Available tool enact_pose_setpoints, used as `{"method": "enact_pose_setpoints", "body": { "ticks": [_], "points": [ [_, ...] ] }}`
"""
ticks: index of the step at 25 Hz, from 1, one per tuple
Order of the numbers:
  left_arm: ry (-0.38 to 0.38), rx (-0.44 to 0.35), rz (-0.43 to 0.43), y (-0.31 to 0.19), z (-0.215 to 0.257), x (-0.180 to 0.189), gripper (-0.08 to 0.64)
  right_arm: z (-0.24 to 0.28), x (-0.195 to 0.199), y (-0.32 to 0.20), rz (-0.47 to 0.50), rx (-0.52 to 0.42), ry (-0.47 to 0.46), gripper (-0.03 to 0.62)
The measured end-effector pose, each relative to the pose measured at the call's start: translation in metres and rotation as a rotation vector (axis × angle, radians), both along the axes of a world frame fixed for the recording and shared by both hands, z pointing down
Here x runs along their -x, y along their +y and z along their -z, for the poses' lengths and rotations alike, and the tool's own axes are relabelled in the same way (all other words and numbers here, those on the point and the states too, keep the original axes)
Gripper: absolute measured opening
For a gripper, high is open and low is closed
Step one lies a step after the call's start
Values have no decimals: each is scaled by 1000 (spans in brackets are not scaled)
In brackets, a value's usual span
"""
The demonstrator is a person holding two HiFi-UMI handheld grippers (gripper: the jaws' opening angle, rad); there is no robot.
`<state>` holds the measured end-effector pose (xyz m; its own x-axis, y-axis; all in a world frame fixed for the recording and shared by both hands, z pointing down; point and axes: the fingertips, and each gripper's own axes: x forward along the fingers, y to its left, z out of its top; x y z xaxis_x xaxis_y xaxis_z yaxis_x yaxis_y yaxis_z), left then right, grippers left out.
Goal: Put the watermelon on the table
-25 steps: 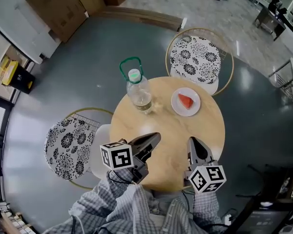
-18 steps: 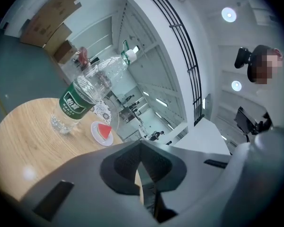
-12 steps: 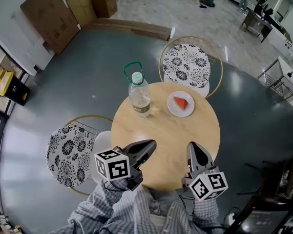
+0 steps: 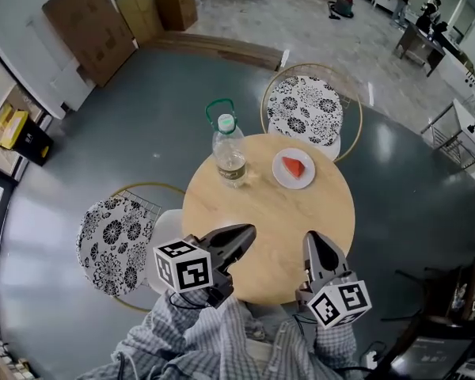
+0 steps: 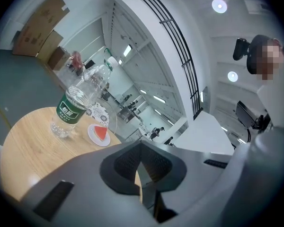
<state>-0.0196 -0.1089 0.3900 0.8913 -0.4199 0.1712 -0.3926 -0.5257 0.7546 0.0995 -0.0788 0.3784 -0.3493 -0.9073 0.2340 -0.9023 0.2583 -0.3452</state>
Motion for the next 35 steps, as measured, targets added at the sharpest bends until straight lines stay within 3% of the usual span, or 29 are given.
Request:
{"method": "enact_pose_setpoints", "body": {
  "ticks": [5,17,35],
  "points": [
    [49,-33,33,-4,23,-12,8,14,-10,-4,5,-26,-26,8],
    [47,-126,40,5,54,-22,8,45,-27,-9,35,-102,-39,8],
    [80,-95,39,10,51,-33,8,42,-33,-2,43,-99,-69,8]
  ]
}}
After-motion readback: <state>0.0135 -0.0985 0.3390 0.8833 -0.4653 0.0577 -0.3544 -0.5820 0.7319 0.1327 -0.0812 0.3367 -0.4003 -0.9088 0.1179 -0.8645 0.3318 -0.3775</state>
